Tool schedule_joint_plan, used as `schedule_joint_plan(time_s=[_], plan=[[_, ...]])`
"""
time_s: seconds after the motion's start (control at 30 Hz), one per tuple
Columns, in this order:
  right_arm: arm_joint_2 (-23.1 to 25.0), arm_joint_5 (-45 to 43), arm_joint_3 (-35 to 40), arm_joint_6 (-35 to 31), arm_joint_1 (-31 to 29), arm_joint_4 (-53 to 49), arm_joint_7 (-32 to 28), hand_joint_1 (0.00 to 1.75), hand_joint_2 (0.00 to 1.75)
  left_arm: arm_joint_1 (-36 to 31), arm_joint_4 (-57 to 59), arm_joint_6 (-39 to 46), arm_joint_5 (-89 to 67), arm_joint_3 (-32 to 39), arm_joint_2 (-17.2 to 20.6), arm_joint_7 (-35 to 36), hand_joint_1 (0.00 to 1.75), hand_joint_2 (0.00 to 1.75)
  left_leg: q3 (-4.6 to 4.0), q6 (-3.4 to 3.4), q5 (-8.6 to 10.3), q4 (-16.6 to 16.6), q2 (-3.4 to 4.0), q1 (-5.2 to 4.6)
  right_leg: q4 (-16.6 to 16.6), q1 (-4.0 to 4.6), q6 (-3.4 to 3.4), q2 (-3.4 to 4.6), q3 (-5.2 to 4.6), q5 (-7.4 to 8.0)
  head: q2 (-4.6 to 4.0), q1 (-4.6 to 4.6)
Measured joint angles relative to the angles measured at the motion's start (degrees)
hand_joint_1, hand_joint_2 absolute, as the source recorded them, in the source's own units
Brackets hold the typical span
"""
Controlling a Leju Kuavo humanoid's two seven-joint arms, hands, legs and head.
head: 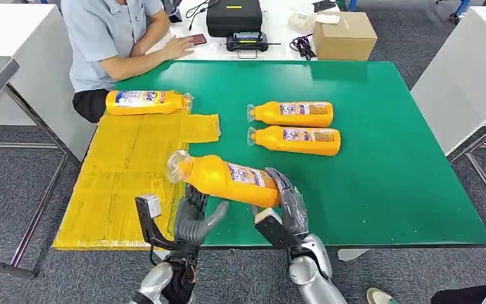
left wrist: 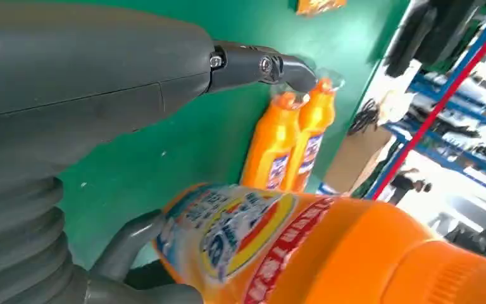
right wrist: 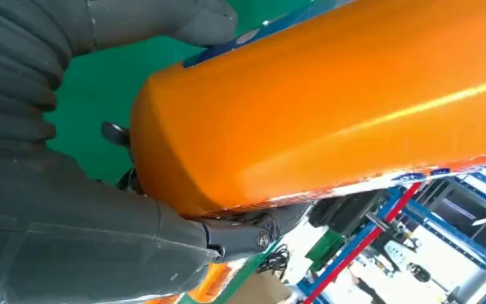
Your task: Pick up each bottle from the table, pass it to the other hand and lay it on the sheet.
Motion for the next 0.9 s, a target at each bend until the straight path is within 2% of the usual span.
schedule_joint_plan(time_s=[0.53, 0.9], plan=[[-0.85, -4.06, 6.47, -0.98, -4.03, 7.74, 0.92, 1.75, 1.75, -2.63, -2.14, 4.00, -3.21, -5.20, 0.94, -6.45, 0.00, 1.75, -0.04, 0.00, 0.01, 0.00, -0.03, 0.00, 0.01, 0.00, 0.00, -0.01, -0.02, 0.00, 0.00, 0.00], [-0.87, -3.80, 7.32, -0.85, -4.98, 9.75, 0.66, 1.75, 1.75, -3.14, -2.58, 1.90, -2.38, -7.10, 1.31, -5.16, 0.00, 1.75, -0.05, 0.01, 0.01, 0.00, -0.03, 0.00, 0.01, 0.00, 0.00, -0.01, -0.03, 0.00, 0.00, 0.00]])
